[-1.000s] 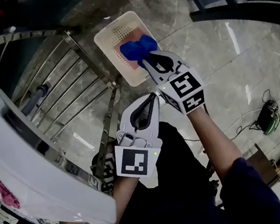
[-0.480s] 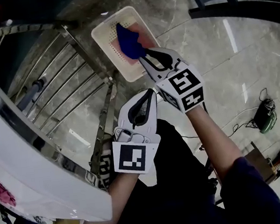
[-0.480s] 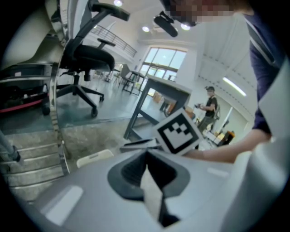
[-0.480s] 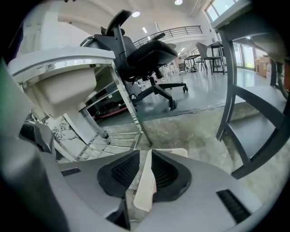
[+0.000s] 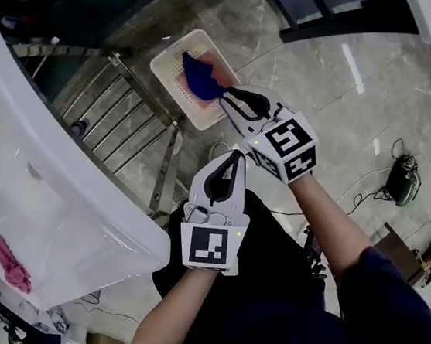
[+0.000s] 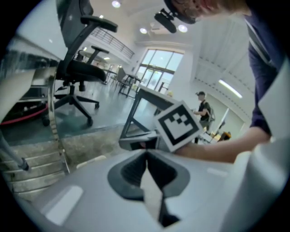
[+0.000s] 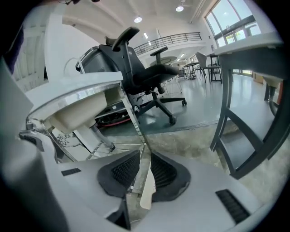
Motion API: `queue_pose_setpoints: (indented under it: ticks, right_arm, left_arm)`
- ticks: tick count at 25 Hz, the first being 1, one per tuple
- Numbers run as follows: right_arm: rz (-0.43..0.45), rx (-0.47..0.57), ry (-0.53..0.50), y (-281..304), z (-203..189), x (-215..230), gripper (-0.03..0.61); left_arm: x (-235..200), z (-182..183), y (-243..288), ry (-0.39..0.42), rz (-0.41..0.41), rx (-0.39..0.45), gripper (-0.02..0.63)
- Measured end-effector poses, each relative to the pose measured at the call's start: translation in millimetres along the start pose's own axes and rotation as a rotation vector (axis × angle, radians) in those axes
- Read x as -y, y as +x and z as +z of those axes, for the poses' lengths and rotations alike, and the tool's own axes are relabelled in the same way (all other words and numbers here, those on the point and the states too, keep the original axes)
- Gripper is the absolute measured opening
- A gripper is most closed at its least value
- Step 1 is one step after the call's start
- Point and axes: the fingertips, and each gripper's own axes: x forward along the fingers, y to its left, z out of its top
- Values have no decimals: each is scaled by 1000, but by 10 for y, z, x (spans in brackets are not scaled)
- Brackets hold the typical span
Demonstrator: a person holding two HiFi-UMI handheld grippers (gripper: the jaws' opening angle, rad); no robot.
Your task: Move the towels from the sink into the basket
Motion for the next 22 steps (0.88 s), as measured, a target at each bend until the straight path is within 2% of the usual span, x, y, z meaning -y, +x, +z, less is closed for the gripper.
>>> queue_pose_setpoints:
  ticks: [7, 13, 22]
  right_arm:
    - [-11, 43, -12, -568, 490, -280, 65]
    - [-25, 78, -28, -1044, 836, -544, 64]
    - [4, 163, -82, -1599, 1445, -1178, 64]
  left_arm:
    - [380, 449, -451, 31, -13, 14, 8]
    - [456, 782, -885, 50, 14, 34, 8]
    - [386, 1543, -1614, 140, 81, 151, 8]
